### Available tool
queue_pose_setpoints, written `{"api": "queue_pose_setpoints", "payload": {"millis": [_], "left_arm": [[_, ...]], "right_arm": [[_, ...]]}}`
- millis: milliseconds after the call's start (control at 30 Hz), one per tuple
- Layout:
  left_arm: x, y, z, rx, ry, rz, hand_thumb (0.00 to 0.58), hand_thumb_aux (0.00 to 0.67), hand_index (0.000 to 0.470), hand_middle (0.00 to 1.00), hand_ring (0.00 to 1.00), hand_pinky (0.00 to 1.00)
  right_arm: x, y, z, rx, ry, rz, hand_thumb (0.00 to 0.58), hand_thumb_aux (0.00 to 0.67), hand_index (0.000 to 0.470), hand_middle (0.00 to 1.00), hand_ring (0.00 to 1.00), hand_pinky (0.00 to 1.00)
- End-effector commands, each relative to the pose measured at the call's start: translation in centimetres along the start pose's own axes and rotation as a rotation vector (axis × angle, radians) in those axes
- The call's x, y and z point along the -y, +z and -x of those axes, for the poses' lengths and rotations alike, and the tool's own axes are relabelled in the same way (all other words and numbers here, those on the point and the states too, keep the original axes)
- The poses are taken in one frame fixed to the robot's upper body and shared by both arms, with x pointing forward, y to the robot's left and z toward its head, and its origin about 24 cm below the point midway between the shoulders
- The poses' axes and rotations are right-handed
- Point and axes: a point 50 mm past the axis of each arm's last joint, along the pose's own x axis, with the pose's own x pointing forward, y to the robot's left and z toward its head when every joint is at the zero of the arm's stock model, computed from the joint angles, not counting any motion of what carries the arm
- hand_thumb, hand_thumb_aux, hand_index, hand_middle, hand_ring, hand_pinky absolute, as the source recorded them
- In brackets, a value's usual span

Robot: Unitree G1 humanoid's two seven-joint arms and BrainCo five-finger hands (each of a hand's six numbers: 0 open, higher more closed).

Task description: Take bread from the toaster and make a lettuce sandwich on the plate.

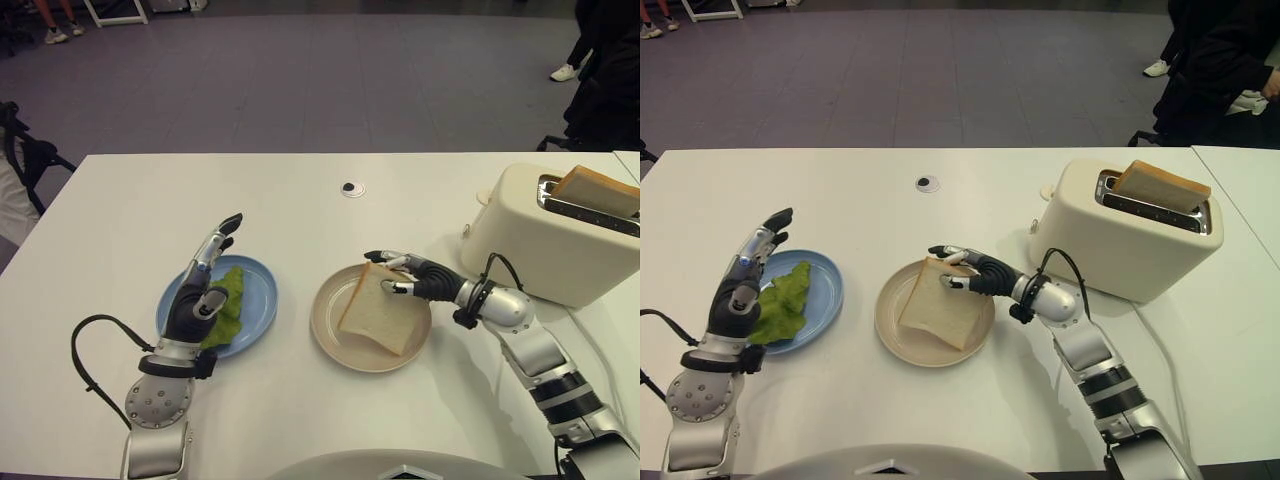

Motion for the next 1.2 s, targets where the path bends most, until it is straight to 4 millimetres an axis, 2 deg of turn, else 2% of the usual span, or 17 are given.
{"api": "queue_pose_setpoints", "payload": {"millis": [33,67,100,167,400,600,633,667,700,767,800,833,867,900,1067,1133,1200], "left_arm": [[-0.8,-1.4,0.3,-0.074,-0.018,-0.115,0.000,0.000,0.000,0.00,0.00,0.00],[-0.9,-1.7,0.4,-0.090,-0.031,-0.147,0.000,0.000,0.000,0.00,0.00,0.00],[-1.0,-2.0,0.5,-0.107,-0.041,-0.170,0.000,0.000,0.000,0.00,0.00,0.00],[-1.3,-2.9,0.8,-0.165,-0.068,-0.260,0.000,0.000,0.000,0.00,0.00,0.00],[-2.2,-7.3,2.7,-0.395,-0.352,-0.902,0.000,0.000,0.000,0.00,0.00,0.00],[-2.5,-8.5,3.4,-0.447,-0.454,-1.143,0.000,0.000,0.000,0.00,0.00,0.00],[-2.6,-8.7,3.5,-0.455,-0.459,-1.161,0.049,0.029,0.020,0.00,0.00,0.00],[-2.6,-9.0,3.6,-0.464,-0.467,-1.167,0.212,0.137,0.096,0.00,0.00,0.00],[-2.5,-9.2,3.7,-0.470,-0.474,-1.168,0.410,0.307,0.216,0.00,0.00,0.00],[-2.3,-9.4,3.9,-0.477,-0.487,-1.160,0.480,0.391,0.275,0.00,0.00,0.00],[-2.2,-9.5,3.9,-0.474,-0.490,-1.154,0.528,0.470,0.330,0.00,0.00,0.00],[-2.0,-9.5,3.9,-0.468,-0.491,-1.141,0.571,0.586,0.411,0.00,0.00,0.00],[-1.8,-9.4,3.8,-0.461,-0.490,-1.129,0.575,0.607,0.426,0.00,0.00,0.00],[-1.6,-9.4,3.7,-0.452,-0.490,-1.118,0.580,0.670,0.470,0.00,0.00,0.00],[-1.0,-9.0,3.4,-0.418,-0.471,-1.077,0.580,0.670,0.470,0.00,0.00,0.00],[-1.1,-8.6,3.2,-0.400,-0.453,-1.078,0.579,0.644,0.452,0.00,0.00,0.00],[-1.4,-7.8,2.8,-0.369,-0.420,-1.088,0.580,0.670,0.470,0.00,0.00,0.00]], "right_arm": [[-0.3,0.0,-0.4,-0.003,0.012,0.014,0.366,0.263,0.184,0.00,0.00,0.00],[-0.4,0.1,-0.3,-0.002,0.011,0.020,0.175,0.110,0.077,0.00,0.00,0.00],[-0.4,0.1,-0.3,-0.002,0.009,0.026,0.000,0.000,0.000,0.00,0.00,0.00],[-0.3,0.4,-0.2,0.005,0.001,0.037,0.000,0.000,0.000,0.00,0.00,0.00],[2.1,1.6,0.5,0.053,-0.107,0.050,0.000,0.000,0.000,0.00,0.00,0.00],[2.2,2.8,1.0,0.130,-0.121,0.024,0.000,0.000,0.000,0.00,0.00,0.00],[2.0,2.9,1.1,0.137,-0.113,0.023,0.000,0.000,0.000,0.00,0.00,0.00],[1.8,3.0,1.1,0.147,-0.109,0.022,0.000,0.000,0.000,0.00,0.00,0.00],[1.7,3.1,1.1,0.155,-0.106,0.023,0.000,0.000,0.000,0.00,0.00,0.00],[1.6,3.3,1.1,0.171,-0.103,0.025,0.000,0.000,0.000,0.00,0.00,0.00],[1.6,3.4,1.2,0.177,-0.102,0.027,0.000,0.000,0.000,0.00,0.00,0.00],[1.7,3.5,1.2,0.181,-0.103,0.028,0.000,0.000,0.000,0.00,0.00,0.00],[1.7,3.5,1.2,0.182,-0.104,0.029,0.000,0.000,0.000,0.00,0.00,0.00],[1.7,3.5,1.2,0.184,-0.104,0.030,0.000,0.000,0.000,0.00,0.00,0.00],[1.6,3.3,1.2,0.185,-0.102,0.034,0.000,0.000,0.000,0.00,0.00,0.00],[1.6,3.3,1.3,0.186,-0.104,0.035,0.000,0.000,0.000,0.00,0.00,0.00],[1.6,3.3,1.3,0.187,-0.108,0.037,0.000,0.000,0.000,0.00,0.00,0.00]]}}
